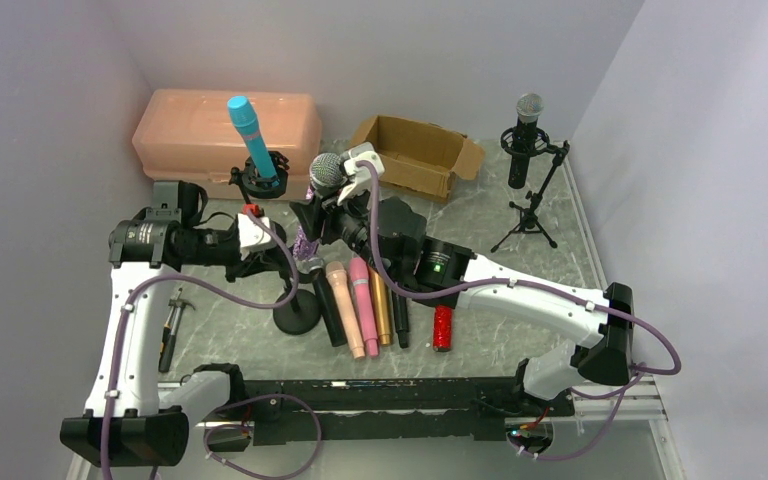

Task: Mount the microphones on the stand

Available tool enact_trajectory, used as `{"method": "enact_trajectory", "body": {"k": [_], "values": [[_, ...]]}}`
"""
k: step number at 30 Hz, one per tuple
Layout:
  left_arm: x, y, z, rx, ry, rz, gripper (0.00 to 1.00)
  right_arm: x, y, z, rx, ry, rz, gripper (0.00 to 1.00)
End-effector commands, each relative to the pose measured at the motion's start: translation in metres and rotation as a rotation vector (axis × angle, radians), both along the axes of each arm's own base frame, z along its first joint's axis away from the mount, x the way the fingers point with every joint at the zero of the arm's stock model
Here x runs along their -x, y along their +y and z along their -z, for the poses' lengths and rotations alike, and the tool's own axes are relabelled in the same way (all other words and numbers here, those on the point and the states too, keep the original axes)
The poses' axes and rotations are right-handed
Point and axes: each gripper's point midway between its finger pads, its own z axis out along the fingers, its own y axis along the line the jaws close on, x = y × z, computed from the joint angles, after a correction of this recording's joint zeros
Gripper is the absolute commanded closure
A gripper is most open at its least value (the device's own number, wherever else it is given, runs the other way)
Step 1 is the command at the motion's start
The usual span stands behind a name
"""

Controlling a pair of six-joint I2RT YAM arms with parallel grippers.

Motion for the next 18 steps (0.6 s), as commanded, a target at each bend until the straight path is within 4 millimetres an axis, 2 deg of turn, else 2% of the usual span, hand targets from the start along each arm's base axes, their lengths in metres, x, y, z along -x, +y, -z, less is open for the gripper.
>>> {"method": "enact_trajectory", "body": {"k": [1, 8, 18], "values": [[-0.019, 0.005, 0.006, 0.01, 0.051, -0.12, 1.0, 0.005, -0.004, -0.016, -0.049, -0.028, -0.006, 1.0], [-0.011, 0.008, 0.018, 0.009, 0.05, -0.17, 1.0, 0.002, 0.001, 0.002, -0.02, -0.021, 0.009, 1.0], [-0.013, 0.011, 0.016, 0.003, 0.036, -0.192, 1.0, 0.003, 0.015, 0.028, 0.005, -0.03, 0.013, 1.0]]}}
